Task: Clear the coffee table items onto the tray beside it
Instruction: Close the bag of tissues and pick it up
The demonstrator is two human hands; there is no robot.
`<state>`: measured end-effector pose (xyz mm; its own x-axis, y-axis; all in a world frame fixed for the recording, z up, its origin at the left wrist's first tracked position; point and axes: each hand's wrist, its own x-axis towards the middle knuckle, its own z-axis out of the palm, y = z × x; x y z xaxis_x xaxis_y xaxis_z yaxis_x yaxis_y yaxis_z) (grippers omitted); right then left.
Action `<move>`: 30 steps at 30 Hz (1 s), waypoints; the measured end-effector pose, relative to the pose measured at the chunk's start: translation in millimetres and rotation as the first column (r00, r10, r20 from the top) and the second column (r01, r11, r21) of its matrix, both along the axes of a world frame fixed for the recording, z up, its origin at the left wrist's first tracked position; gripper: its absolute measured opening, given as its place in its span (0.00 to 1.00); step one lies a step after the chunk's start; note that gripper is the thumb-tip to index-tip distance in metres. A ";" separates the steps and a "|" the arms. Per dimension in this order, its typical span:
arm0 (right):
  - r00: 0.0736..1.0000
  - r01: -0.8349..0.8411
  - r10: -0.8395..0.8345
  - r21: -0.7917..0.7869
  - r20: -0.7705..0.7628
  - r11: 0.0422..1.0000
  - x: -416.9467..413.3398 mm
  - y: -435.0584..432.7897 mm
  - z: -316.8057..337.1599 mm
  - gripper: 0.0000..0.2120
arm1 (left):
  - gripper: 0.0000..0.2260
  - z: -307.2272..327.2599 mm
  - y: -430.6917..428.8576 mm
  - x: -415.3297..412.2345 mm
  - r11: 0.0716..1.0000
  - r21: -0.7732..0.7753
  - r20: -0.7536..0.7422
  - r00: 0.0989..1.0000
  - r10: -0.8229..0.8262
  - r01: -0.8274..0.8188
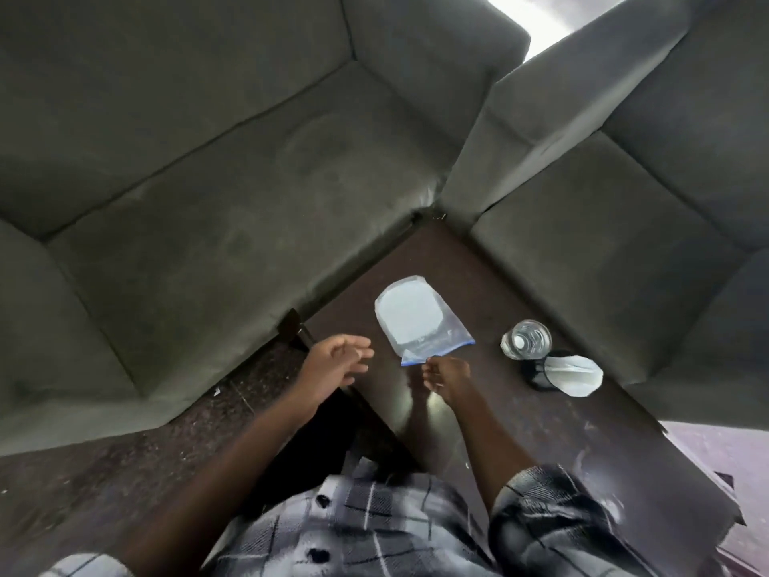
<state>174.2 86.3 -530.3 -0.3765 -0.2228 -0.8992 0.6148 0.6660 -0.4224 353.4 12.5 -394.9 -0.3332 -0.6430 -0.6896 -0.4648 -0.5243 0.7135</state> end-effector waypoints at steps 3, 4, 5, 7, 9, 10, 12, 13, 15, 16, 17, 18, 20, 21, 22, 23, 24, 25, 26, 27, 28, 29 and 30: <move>0.986 0.160 -0.161 0.028 0.042 0.987 3.6 -14.2 -16.9 0.11 | 0.10 -9.0 -38.3 0.9 0.996 0.016 0.001 0.996 -0.091 0.091; 0.979 0.198 -0.199 0.046 0.033 0.979 3.4 -15.3 -33.1 0.08 | 0.10 -13.2 -50.5 2.5 0.992 0.025 0.011 0.992 -0.124 0.123; 0.977 0.207 -0.210 0.057 0.039 0.977 4.3 -15.8 -42.9 0.06 | 0.10 -16.9 -62.0 4.2 0.987 0.032 0.021 0.987 -0.159 0.159; 0.979 0.191 -0.193 0.034 0.066 0.981 3.8 -15.8 -71.7 0.06 | 0.10 -23.5 -82.4 8.3 0.975 0.039 0.036 0.975 -0.220 0.219; 0.967 0.235 -0.234 0.003 0.096 0.972 4.5 -19.1 -97.9 0.07 | 0.10 -28.2 -103.1 12.2 0.962 0.027 0.056 0.961 -0.271 0.270; 0.960 0.266 -0.267 0.027 0.080 0.964 8.2 -26.2 -88.1 0.08 | 0.10 -30.5 -112.5 14.2 0.955 0.019 0.068 0.953 -0.295 0.295; 0.928 0.357 -0.363 0.070 0.085 0.931 12.8 -39.0 -71.8 0.03 | 0.11 -33.7 -128.3 15.9 0.939 -0.006 0.095 0.935 -0.341 0.343; 0.907 0.412 -0.415 0.057 0.065 0.909 12.3 -40.9 -69.0 0.17 | 0.11 -34.4 -134.8 16.4 0.931 -0.020 0.105 0.927 -0.361 0.365; 0.900 0.434 -0.434 0.007 0.044 0.901 11.2 -48.1 -61.1 0.07 | 0.11 -32.9 -143.8 15.7 0.914 -0.041 0.109 0.911 -0.398 0.404; 0.893 0.448 -0.448 0.000 0.033 0.894 8.6 -50.9 -55.4 0.06 | 0.10 -30.4 -146.7 14.2 0.904 -0.045 0.105 0.902 -0.419 0.425; 0.869 0.495 -0.494 -0.017 0.044 0.869 6.6 -53.7 -43.8 0.08 | 0.10 -27.0 -148.0 12.2 0.894 -0.048 0.099 0.893 -0.439 0.445; 0.846 0.532 -0.531 -0.046 0.048 0.845 3.6 -55.2 -32.5 0.08 | 0.10 -23.3 -148.9 9.6 0.884 -0.051 0.092 0.884 -0.459 0.464; 0.849 0.528 -0.527 -0.132 0.041 0.839 -1.7 -55.7 -3.0 0.04 | 0.10 -12.8 -148.7 1.8 0.864 -0.064 0.074 0.865 -0.496 0.500; 0.861 0.502 -0.507 -0.197 0.030 0.842 -1.9 -53.0 16.1 0.02 | 0.10 -6.9 -148.4 -3.3 0.850 -0.076 0.066 0.853 -0.517 0.521; 0.887 0.450 -0.461 -0.252 0.018 0.856 -1.8 -48.3 36.6 0.03 | 0.10 0.0 -147.6 -9.0 0.834 -0.090 0.054 0.839 -0.541 0.544; 0.915 0.386 -0.404 -0.305 0.005 0.871 -1.6 -42.3 59.7 0.03 | 0.09 6.5 -146.2 -15.7 0.816 -0.105 0.038 0.823 -0.567 0.568; 0.938 0.319 -0.346 -0.360 -0.011 0.877 -1.2 -34.3 83.6 0.03 | 0.10 13.0 -144.2 -23.2 0.795 -0.126 0.014 0.802 -0.597 0.594; 0.956 0.256 -0.292 -0.415 -0.025 0.873 -2.5 -26.4 105.5 0.03 | 0.10 19.0 -142.2 -31.4 0.769 -0.159 -0.010 0.777 -0.629 0.620; 0.970 0.196 -0.240 -0.458 -0.039 0.867 -5.3 -19.0 128.7 0.03 | 0.11 25.2 -140.3 -41.1 0.736 -0.209 -0.029 0.748 -0.663 0.644; 0.978 0.156 -0.205 -0.494 -0.046 0.855 -8.1 -11.5 150.9 0.03 | 0.15 32.2 -137.6 -51.6 0.696 -0.270 -0.036 0.715 -0.698 0.665; 0.984 0.119 -0.172 -0.526 -0.053 0.842 -10.7 -3.9 171.7 0.03 | 0.19 39.3 -134.9 -62.1 0.655 -0.331 -0.036 0.685 -0.728 0.679; 0.987 0.089 -0.148 -0.558 -0.063 0.825 -12.3 4.2 191.1 0.05 | 0.23 47.6 -130.9 -72.4 0.617 -0.389 -0.038 0.657 -0.753 0.684; 0.989 0.059 -0.128 -0.585 -0.077 0.809 -14.4 13.0 208.5 0.07 | 0.29 56.5 -126.2 -82.0 0.581 -0.443 -0.051 0.628 -0.776 0.683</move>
